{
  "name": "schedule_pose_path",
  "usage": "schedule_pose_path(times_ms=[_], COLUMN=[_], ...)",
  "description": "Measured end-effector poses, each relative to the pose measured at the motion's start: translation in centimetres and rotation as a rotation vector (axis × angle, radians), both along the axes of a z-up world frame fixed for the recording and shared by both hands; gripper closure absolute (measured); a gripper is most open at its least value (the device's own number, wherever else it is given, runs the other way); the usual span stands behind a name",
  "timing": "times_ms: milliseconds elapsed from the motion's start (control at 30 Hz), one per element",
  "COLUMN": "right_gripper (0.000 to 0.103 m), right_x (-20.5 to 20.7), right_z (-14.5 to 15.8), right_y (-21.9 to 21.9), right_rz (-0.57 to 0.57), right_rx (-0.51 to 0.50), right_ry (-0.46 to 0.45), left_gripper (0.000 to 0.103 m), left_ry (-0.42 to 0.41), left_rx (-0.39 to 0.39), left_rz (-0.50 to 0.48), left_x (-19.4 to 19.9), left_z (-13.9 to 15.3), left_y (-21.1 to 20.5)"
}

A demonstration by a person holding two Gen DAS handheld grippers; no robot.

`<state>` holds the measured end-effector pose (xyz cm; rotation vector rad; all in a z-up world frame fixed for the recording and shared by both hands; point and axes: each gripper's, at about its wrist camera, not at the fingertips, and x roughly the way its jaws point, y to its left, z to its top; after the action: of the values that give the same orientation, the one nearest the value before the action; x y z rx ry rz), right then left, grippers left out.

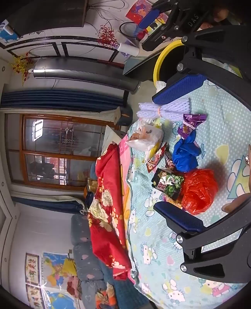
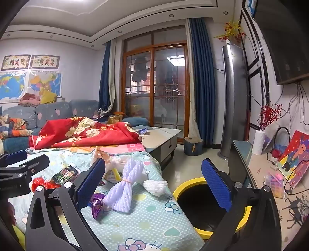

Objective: Collect trash

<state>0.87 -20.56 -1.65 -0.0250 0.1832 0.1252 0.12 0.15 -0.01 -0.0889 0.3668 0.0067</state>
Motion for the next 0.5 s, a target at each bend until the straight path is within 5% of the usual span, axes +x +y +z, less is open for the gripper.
schedule_pose_path(times_ms=[500], right_gripper=[0.006], right_x=[0.5], right_z=[-0.1], right_y=[1.5], right_rz=[0.016], right_rx=[-0.043], right_ry=[0.011], left_gripper=[0.011], left_ry=[0.008], left_rx=[-0.015], left_rz=[-0.024], left_x=[0.1], left_z=[-0.4], left_y=[0.0])
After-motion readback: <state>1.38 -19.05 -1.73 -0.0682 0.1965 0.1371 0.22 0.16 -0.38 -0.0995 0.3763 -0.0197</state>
